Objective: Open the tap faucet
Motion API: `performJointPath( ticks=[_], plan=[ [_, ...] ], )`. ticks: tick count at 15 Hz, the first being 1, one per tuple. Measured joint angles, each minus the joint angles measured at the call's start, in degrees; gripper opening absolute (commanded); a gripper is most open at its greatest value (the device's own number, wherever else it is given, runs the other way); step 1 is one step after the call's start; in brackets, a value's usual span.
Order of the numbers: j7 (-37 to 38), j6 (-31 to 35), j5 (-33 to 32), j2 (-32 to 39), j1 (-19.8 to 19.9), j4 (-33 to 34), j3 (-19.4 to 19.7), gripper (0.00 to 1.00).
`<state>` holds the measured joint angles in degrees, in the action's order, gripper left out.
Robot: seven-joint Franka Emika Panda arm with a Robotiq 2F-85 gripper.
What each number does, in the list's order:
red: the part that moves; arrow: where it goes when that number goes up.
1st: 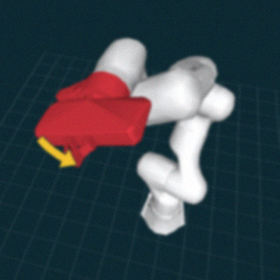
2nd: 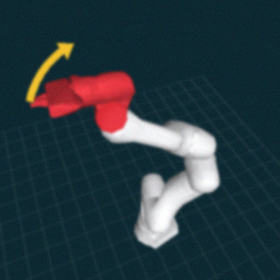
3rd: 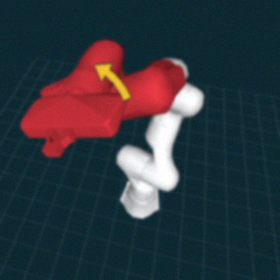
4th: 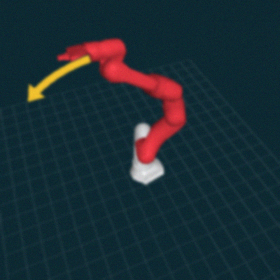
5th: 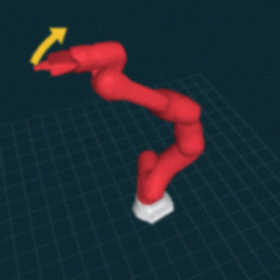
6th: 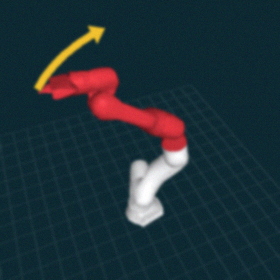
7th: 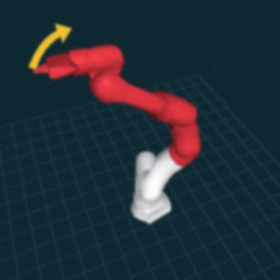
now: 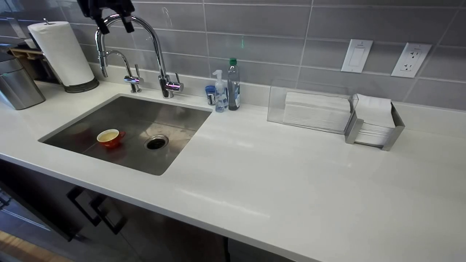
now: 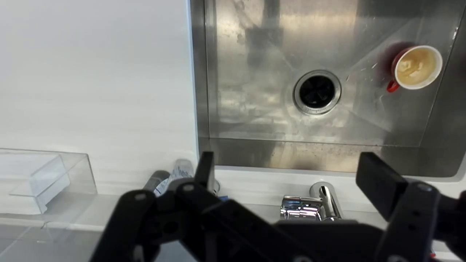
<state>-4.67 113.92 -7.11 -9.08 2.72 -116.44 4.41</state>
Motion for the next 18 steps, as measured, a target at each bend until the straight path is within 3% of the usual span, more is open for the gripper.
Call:
performJointPath(
  ticks=[10,12,18],
  plan=[
    [0.32,19.98,1.31,18.18,-0.05,7.29,-0.97,1.00],
    [0.32,21.46,1.81,20.90,-0.07,8.47,-1.26,1.00],
    [0.31,21.47,1.79,20.24,-0.01,8.50,-1.26,1.00]
  ],
)
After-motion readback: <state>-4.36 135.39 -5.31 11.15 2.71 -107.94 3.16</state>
